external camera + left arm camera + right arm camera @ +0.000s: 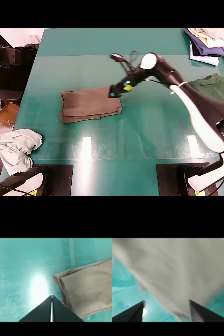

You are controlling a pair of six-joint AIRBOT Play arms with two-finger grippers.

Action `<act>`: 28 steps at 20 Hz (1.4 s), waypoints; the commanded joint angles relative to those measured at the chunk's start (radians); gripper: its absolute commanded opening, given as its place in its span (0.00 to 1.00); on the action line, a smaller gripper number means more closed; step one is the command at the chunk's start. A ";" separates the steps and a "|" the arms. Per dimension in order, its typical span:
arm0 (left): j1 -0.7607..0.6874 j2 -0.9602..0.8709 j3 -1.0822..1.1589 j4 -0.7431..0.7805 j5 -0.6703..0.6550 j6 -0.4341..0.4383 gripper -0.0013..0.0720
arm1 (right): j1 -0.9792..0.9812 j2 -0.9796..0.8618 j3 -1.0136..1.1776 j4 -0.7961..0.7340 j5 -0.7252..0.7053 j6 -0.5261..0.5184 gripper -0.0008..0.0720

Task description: Fold the shirts.

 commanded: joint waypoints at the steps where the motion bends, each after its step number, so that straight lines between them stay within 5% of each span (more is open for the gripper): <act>1: 0.000 -0.004 0.000 -0.059 0.011 0.000 0.06 | -0.166 0.014 -0.172 0.175 0.008 0.036 0.93; 5: 0.000 -0.006 -0.016 -0.094 0.035 0.001 0.06 | -0.202 -0.095 -0.197 0.345 0.008 0.031 0.93; 15: 0.000 -0.006 -0.087 -0.121 0.034 0.009 0.06 | -0.004 -0.341 0.075 0.446 -0.068 0.029 0.91; 17: 0.000 -0.006 -0.087 -0.141 0.034 0.027 0.06 | 0.030 -0.357 0.099 0.443 -0.098 0.022 0.67; 19: 0.000 -0.006 -0.087 -0.148 0.034 0.026 0.06 | 0.050 -0.361 0.111 0.442 -0.108 -0.027 0.20; 20: 0.000 -0.006 -0.087 -0.148 0.034 0.027 0.06 | 0.053 -0.359 0.111 0.448 -0.106 -0.064 0.05; 28: 0.000 -0.006 -0.087 -0.210 0.033 0.026 0.06 | -0.169 -0.130 0.106 0.254 0.048 -0.074 0.04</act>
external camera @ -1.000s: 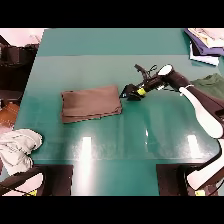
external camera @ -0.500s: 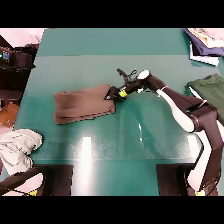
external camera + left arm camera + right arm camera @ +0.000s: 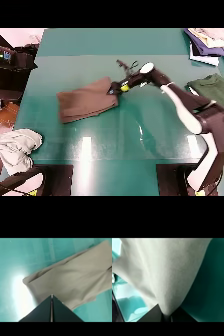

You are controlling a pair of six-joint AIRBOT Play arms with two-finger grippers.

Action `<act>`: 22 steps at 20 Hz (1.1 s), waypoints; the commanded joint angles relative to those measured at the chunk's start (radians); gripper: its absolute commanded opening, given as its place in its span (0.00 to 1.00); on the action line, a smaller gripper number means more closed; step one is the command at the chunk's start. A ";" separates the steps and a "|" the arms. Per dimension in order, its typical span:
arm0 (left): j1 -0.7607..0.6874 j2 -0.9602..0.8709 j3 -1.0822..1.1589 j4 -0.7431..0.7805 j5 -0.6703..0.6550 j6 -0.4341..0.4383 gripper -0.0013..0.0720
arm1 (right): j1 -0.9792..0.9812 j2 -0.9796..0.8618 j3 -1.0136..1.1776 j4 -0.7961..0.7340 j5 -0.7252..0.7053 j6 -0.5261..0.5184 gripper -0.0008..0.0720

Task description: Fold the shirts.

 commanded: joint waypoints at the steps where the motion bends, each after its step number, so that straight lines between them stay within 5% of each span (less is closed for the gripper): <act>1: -0.002 0.000 0.000 -0.080 0.000 0.001 0.06 | -0.157 0.134 0.001 -0.138 0.089 0.011 0.04; 5: -0.076 0.000 0.000 -0.098 0.031 -0.004 0.06 | -0.418 0.288 0.002 -0.305 0.095 0.051 0.04; 13: -0.245 0.000 0.000 -0.102 0.072 -0.034 0.06 | -0.899 0.399 0.003 -0.293 -0.030 0.051 0.04; 22: -0.270 -0.001 0.000 -0.104 0.087 -0.044 0.06 | -1.029 0.434 0.003 -0.262 -0.028 -0.008 0.04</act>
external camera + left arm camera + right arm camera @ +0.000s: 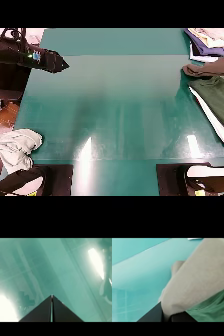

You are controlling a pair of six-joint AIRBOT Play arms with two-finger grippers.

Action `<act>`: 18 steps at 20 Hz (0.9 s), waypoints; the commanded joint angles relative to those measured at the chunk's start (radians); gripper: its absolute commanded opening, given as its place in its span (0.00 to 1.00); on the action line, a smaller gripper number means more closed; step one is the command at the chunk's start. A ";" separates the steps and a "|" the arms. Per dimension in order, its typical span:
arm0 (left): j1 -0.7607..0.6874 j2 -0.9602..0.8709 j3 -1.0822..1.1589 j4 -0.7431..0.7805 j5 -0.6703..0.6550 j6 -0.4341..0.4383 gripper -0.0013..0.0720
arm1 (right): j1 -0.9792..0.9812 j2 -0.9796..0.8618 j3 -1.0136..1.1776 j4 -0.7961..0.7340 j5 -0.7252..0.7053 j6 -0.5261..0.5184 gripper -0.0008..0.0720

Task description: Fold the shirts.

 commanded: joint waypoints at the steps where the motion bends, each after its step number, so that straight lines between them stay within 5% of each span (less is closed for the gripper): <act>1: -0.005 0.000 0.000 -0.001 0.003 -0.005 0.06 | -0.023 0.039 0.001 0.004 -0.002 -0.045 0.04; 13: -0.005 0.000 0.000 -0.001 -0.003 0.009 0.06 | -0.227 0.193 0.000 -0.009 0.181 0.013 0.04; 18: -0.005 0.000 0.000 0.000 -0.008 0.016 0.06 | -0.284 0.208 -0.058 -0.225 0.290 0.124 0.05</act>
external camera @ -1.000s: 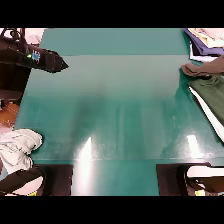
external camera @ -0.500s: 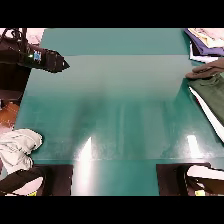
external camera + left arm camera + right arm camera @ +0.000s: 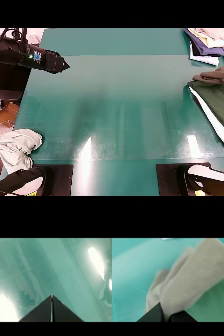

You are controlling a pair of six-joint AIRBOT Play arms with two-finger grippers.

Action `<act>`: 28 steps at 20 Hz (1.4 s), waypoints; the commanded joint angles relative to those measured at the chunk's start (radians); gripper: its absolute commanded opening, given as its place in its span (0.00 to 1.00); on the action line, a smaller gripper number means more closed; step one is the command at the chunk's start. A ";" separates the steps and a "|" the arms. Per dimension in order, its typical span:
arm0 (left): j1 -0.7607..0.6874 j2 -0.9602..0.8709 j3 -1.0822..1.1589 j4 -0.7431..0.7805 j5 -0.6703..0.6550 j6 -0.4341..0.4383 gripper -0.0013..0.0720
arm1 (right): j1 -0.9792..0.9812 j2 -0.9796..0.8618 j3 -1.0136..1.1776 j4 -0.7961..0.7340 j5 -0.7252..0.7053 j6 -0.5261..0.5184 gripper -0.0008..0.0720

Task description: Fold the shirts.

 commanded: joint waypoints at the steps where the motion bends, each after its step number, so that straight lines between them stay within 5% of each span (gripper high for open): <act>1: -0.001 0.000 0.000 0.000 -0.003 0.006 0.06 | -0.043 0.030 -0.082 -0.139 0.066 0.056 0.05; 8: -0.001 0.000 0.000 0.000 -0.002 0.007 0.06 | -0.159 0.124 -0.343 -0.365 0.061 0.108 0.11; 10: 0.000 0.000 0.000 0.000 -0.002 0.011 0.06 | -0.218 0.134 -0.380 -0.362 0.055 0.127 0.64; 11: -0.001 0.000 0.000 0.000 -0.002 0.019 0.06 | -0.240 0.134 -0.387 -0.356 0.061 0.138 0.71; 13: -0.001 0.000 0.000 0.000 -0.002 0.025 0.06 | -0.277 0.135 -0.390 -0.269 0.072 0.156 0.70; 19: -0.001 0.000 0.000 -0.001 0.027 0.024 0.06 | -0.142 0.197 -0.390 0.312 -0.011 0.148 0.63; 26: -0.001 0.000 0.000 -0.002 0.023 0.024 0.06 | 0.376 0.282 -0.390 0.344 -0.048 0.148 0.62; 28: -0.001 0.000 0.000 -0.002 0.025 0.024 0.06 | 0.496 0.283 -0.390 0.344 -0.053 0.148 0.54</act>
